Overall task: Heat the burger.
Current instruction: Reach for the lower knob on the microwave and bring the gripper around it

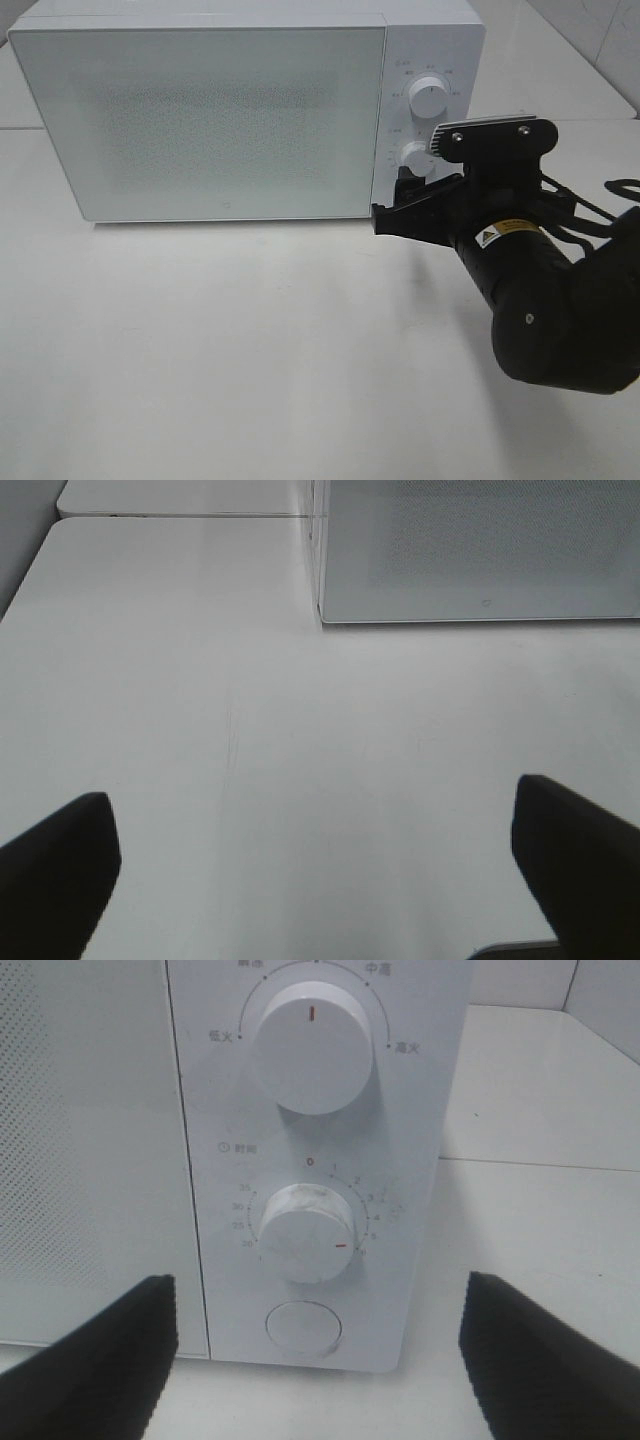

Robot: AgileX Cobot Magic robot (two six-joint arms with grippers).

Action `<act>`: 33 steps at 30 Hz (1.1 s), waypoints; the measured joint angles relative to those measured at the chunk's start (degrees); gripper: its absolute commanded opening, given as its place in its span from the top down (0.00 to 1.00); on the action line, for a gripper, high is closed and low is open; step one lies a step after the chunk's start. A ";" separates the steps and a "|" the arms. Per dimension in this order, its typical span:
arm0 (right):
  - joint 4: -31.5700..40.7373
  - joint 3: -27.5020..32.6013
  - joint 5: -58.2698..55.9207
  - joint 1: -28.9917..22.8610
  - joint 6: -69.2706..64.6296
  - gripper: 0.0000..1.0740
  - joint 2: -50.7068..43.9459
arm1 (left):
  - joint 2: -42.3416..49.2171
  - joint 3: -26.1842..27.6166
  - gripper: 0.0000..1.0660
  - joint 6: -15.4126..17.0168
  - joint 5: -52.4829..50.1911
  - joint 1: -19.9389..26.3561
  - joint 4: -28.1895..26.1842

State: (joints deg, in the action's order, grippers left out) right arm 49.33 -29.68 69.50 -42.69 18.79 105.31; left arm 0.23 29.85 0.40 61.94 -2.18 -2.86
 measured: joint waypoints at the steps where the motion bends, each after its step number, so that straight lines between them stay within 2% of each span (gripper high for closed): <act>1: 0.00 -1.15 0.00 0.00 -0.06 0.29 1.20 | 0.00 0.00 0.06 0.00 0.00 0.00 0.00; 9: -0.11 -4.98 0.00 0.00 -0.06 0.29 4.41 | 0.00 0.00 0.06 0.00 0.00 0.00 0.00; 24: -2.23 -10.37 0.00 3.09 -3.61 0.29 8.88 | 0.00 0.00 0.06 0.00 0.00 0.00 0.00; 33: 0.29 -14.61 0.00 3.09 -2.86 0.29 12.78 | 0.00 0.00 0.06 0.00 0.00 0.00 0.00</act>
State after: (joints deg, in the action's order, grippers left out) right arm 49.62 -44.29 69.50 -39.59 15.93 118.09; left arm 0.23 29.85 0.40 61.94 -2.18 -2.86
